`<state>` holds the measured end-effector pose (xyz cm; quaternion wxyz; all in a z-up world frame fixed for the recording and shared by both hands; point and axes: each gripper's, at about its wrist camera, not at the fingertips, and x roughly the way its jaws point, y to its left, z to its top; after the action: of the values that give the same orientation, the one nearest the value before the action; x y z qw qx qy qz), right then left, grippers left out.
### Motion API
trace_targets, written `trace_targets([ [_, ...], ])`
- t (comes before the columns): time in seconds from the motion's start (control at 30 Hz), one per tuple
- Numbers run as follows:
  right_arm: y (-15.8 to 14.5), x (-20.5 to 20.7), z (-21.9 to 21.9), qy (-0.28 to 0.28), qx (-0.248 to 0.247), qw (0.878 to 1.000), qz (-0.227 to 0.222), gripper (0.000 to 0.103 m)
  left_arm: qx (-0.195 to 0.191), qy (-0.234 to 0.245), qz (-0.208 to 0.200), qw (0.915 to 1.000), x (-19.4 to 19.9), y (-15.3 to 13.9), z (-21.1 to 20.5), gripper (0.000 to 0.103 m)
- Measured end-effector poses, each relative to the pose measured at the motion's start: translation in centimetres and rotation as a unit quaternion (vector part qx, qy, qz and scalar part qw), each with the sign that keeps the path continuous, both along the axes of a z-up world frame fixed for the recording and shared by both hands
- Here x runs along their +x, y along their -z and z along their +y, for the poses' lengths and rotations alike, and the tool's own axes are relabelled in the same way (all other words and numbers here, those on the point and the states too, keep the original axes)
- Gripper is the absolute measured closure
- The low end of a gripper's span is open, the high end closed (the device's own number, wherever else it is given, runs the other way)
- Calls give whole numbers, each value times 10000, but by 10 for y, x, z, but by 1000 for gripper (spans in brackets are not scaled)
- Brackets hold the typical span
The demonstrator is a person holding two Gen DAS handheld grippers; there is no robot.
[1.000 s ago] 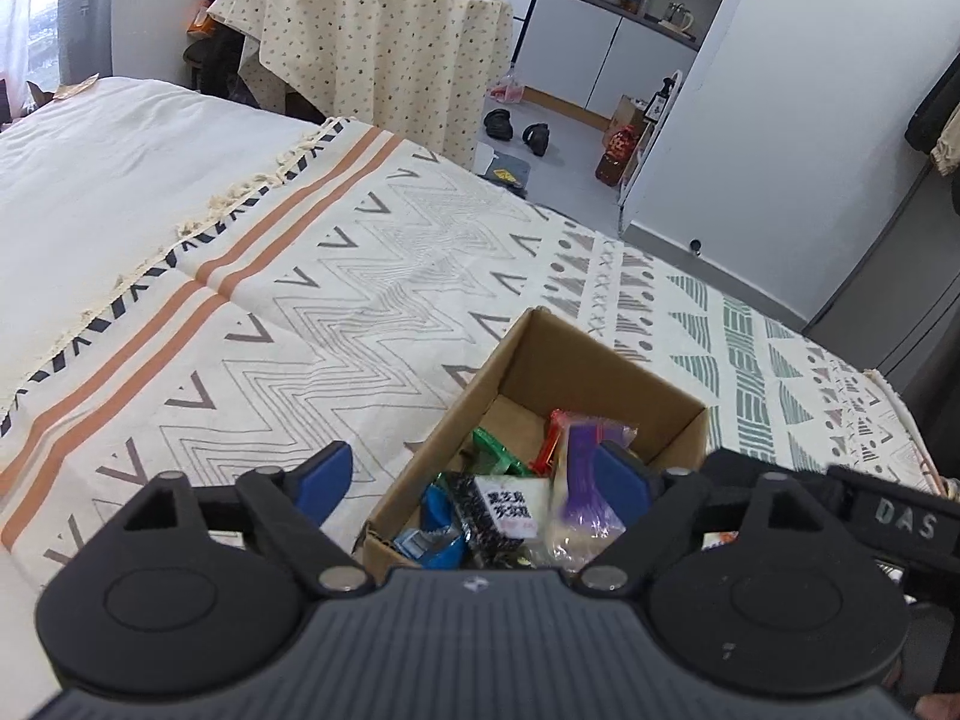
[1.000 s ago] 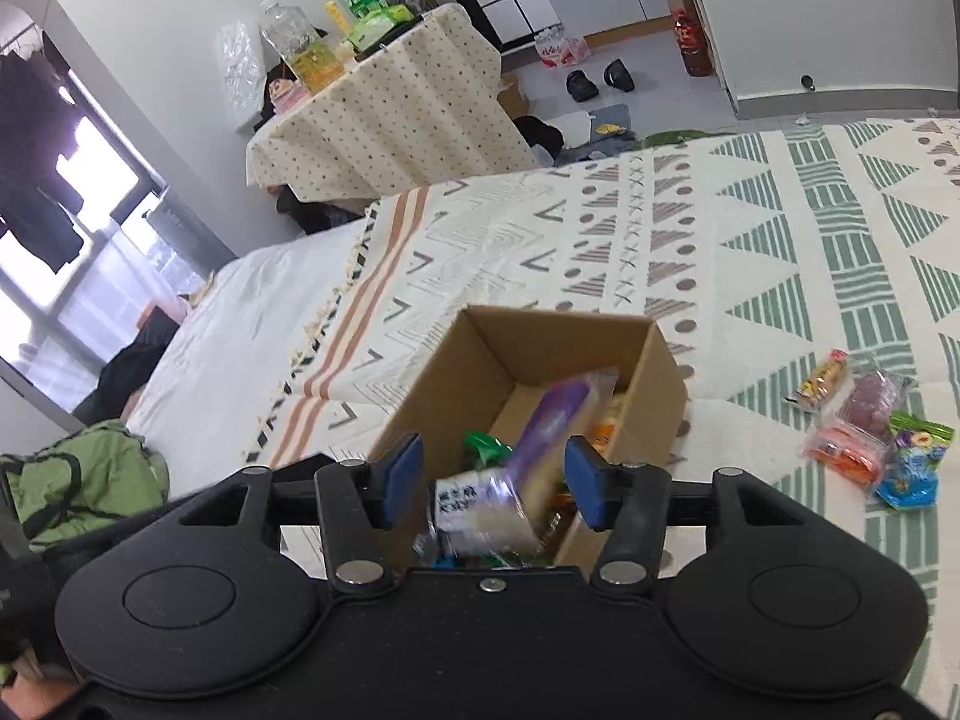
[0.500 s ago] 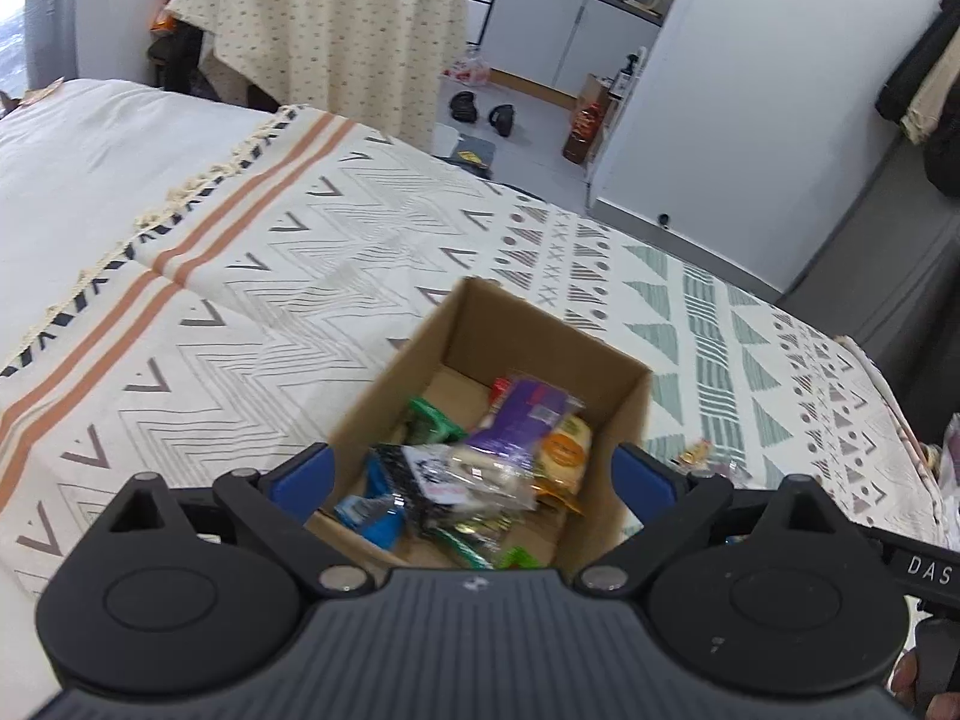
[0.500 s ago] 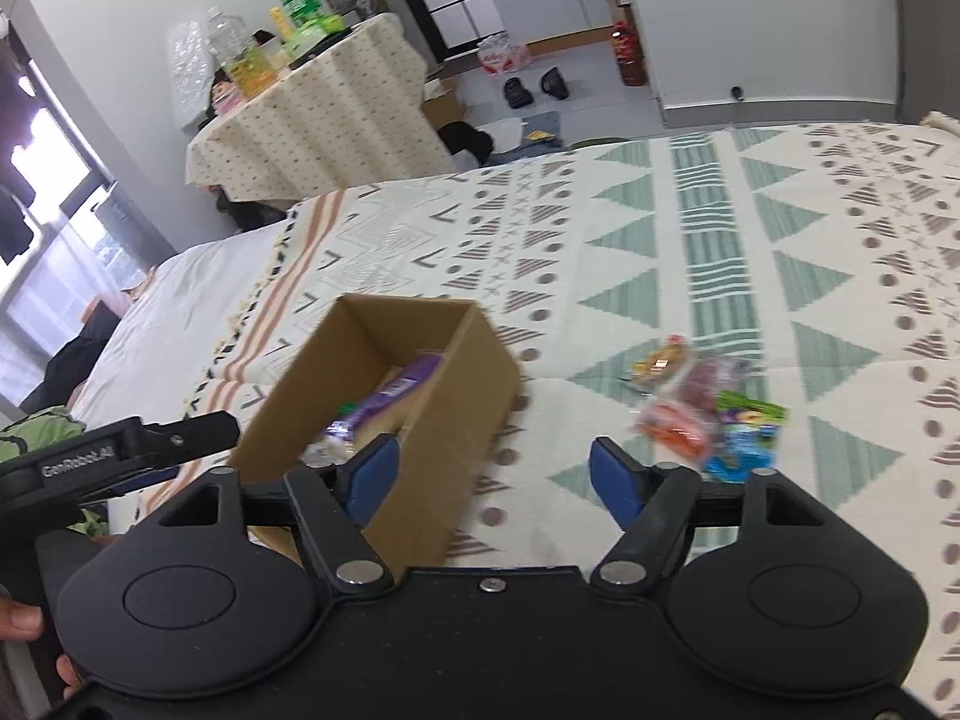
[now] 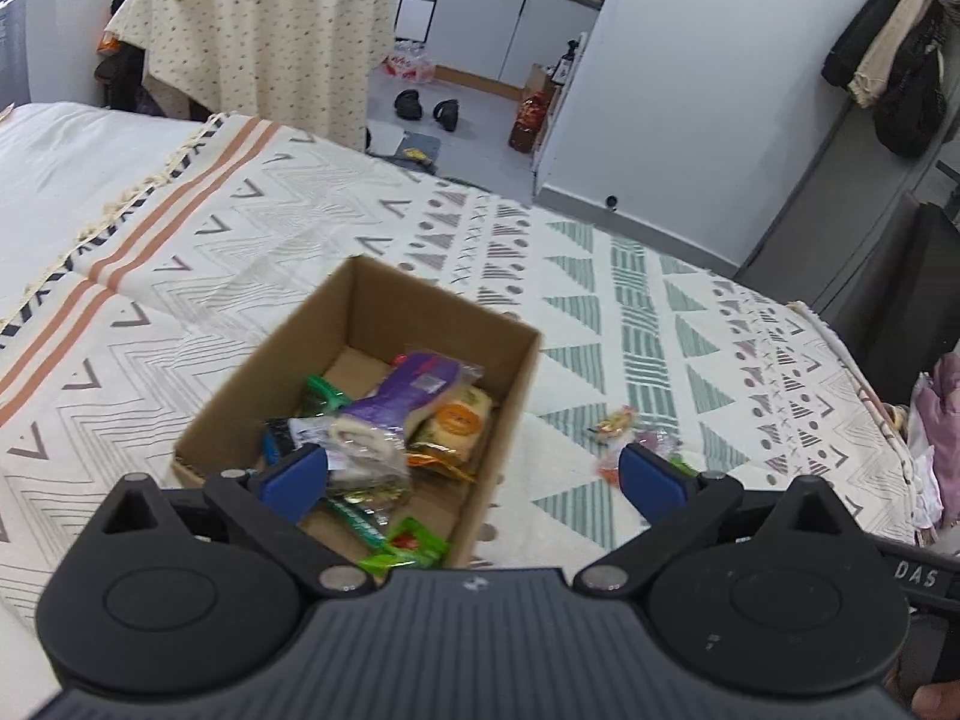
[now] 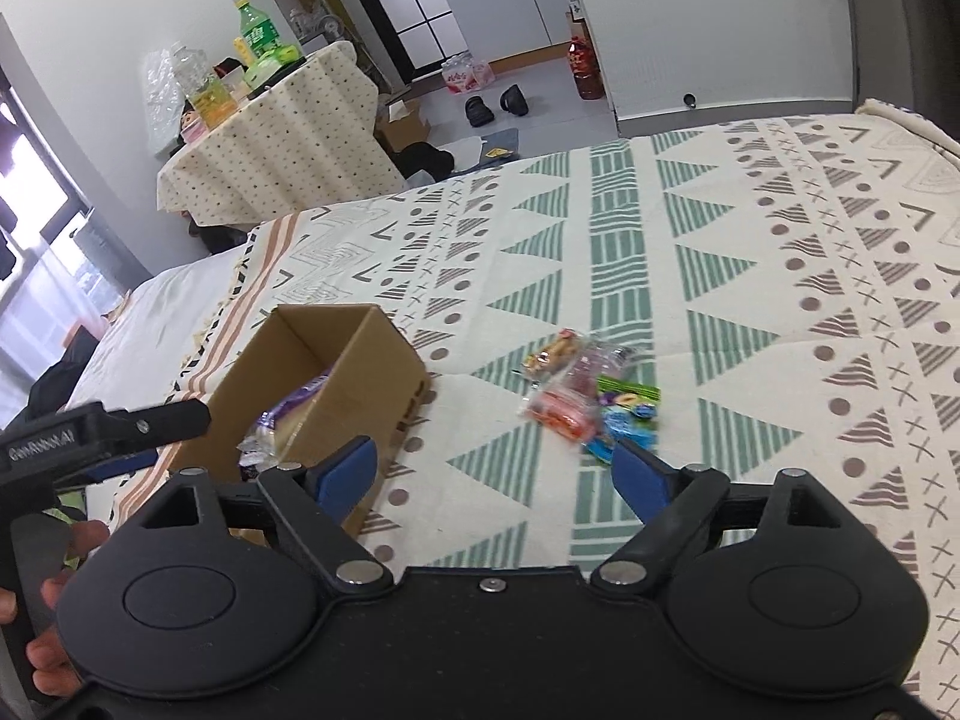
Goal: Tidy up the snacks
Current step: 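Move both open tools back toward the remaining snacks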
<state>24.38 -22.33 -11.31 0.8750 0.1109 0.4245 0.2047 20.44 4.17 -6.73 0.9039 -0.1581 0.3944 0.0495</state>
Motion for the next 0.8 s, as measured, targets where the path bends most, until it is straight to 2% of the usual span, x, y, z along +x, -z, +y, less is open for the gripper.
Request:
trace_targets([
  [0.17,11,-2,-19,109,67,9999,29,20,-13,122,-83,9999,3,-2,-18,0],
  [0.3,23,-2,-31,141,163,9998,49,25,23,256,-150,9996,6,-1,-34,1],
  [0.47,42,-4,-45,183,431,9989,32,29,66,426,-184,9989,11,5,-54,3],
  [0.8,70,18,-55,268,599,9976,224,37,-7,597,5,9982,31,32,-82,19],
])
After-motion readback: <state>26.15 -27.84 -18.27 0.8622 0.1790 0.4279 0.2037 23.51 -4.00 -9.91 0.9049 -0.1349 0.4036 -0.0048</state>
